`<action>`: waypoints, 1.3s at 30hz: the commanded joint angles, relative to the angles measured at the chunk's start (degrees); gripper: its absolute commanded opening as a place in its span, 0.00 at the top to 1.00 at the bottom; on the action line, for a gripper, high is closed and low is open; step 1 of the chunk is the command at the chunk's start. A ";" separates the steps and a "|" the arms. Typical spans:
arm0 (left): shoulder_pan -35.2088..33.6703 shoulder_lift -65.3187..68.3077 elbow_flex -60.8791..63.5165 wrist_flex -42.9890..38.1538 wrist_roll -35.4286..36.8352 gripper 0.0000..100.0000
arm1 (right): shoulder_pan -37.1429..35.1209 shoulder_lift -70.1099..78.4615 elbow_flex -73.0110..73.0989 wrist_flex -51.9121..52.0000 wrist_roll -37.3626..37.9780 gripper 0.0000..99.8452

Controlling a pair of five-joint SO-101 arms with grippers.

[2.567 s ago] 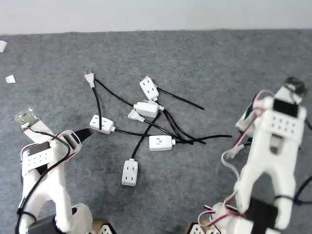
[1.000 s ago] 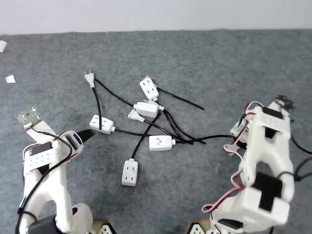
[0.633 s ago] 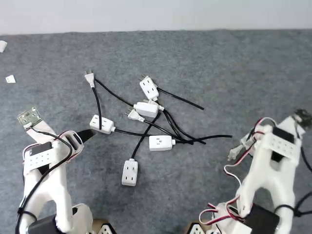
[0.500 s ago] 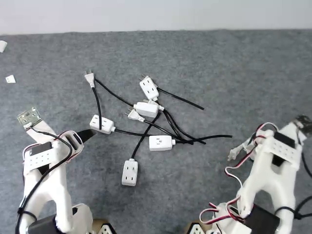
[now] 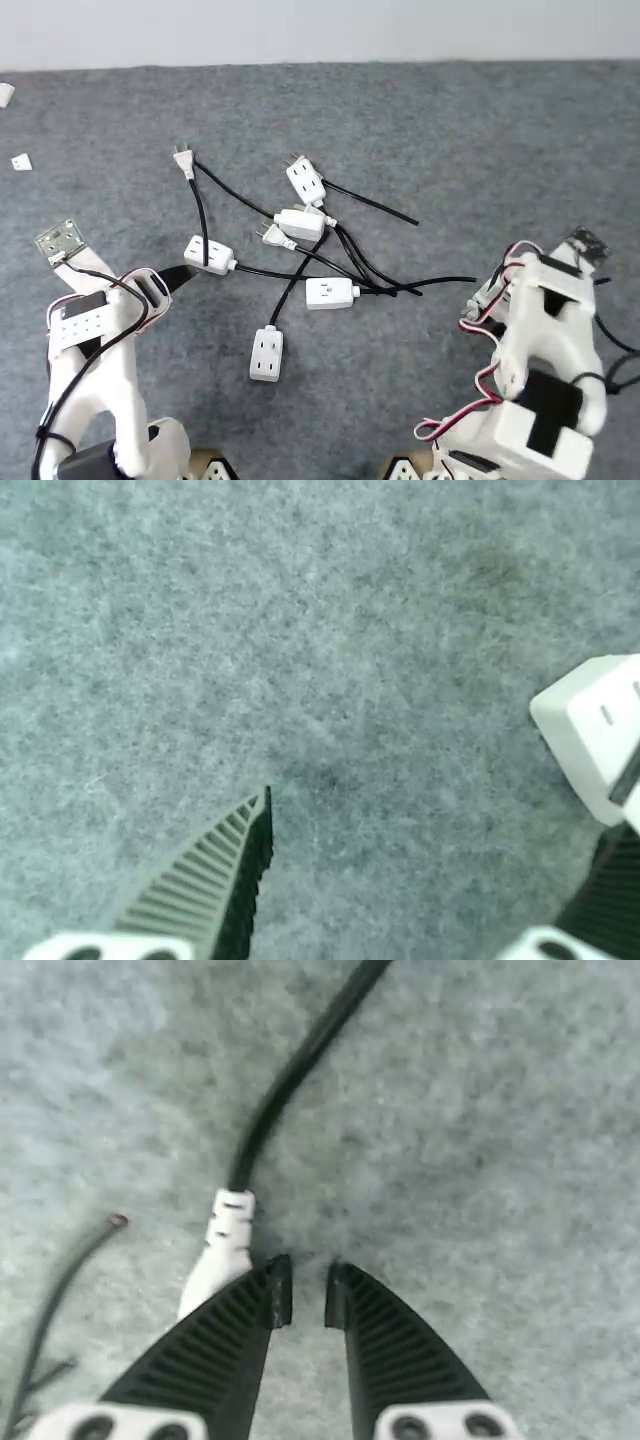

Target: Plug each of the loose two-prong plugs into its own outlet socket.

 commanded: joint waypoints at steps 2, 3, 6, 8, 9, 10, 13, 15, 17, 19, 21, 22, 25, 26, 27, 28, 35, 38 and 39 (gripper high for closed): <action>0.35 0.09 -0.40 -1.14 -0.35 0.54 | -0.66 -1.19 -5.19 2.77 -0.53 0.93; 0.35 0.09 -0.40 -1.14 -0.35 0.54 | -0.66 -1.89 -5.19 3.30 -0.53 0.93; 0.35 0.09 -0.40 -1.14 -0.35 0.54 | -0.66 -4.09 -4.75 3.82 -0.53 0.93; 0.35 0.09 -0.40 -1.05 -0.35 0.54 | -0.66 -4.79 -3.69 3.30 -0.62 0.93; 0.35 0.09 -0.40 -0.97 -0.35 0.54 | -0.66 -4.79 -3.34 2.95 -0.62 0.93; 0.35 0.09 -0.40 -0.97 -0.35 0.54 | -0.66 -4.79 -3.16 2.42 -0.62 0.93; 0.35 0.09 -0.40 -0.97 -0.35 0.54 | -0.57 -4.79 -3.16 1.45 -0.62 0.93; 0.35 0.09 -0.40 -0.88 -0.35 0.54 | -0.84 -4.53 -3.16 0.48 -0.70 0.93; 0.35 0.09 -0.31 -0.88 -0.35 0.54 | -1.01 -4.53 -2.73 -0.84 -0.70 0.93; 0.35 0.09 -0.31 -0.88 -0.35 0.54 | -1.01 -4.53 -1.85 -3.38 -0.70 0.93; 0.35 0.09 -0.31 -0.88 -0.35 0.54 | -1.19 -4.53 -1.23 -5.58 -0.70 0.93; 0.35 0.09 -0.31 -0.88 -0.35 0.54 | -1.71 -4.44 -1.23 -6.20 -0.70 0.93; 0.35 0.09 -0.31 -0.88 -0.35 0.54 | -3.56 -2.24 -1.23 -6.37 -0.62 0.93; 0.35 0.09 -0.31 -0.88 -0.35 0.54 | -4.09 -1.10 -1.41 -6.29 -0.53 0.93; 0.35 0.09 -0.31 -0.88 -0.35 0.54 | -4.35 -0.40 -1.67 -6.29 -0.44 0.93; 0.35 0.09 -0.31 -0.88 -0.35 0.54 | -4.35 0.31 -2.29 -5.93 -0.44 0.93; 0.35 0.09 -0.31 -0.88 -0.35 0.54 | -4.53 1.89 -5.27 -2.07 -0.26 0.93; 0.35 0.09 -0.31 -0.88 -0.35 0.54 | -4.53 2.15 -5.27 -1.80 -0.18 0.93; 0.35 0.09 -0.31 -0.88 -0.35 0.54 | -4.62 2.51 -5.27 -1.27 -0.18 0.93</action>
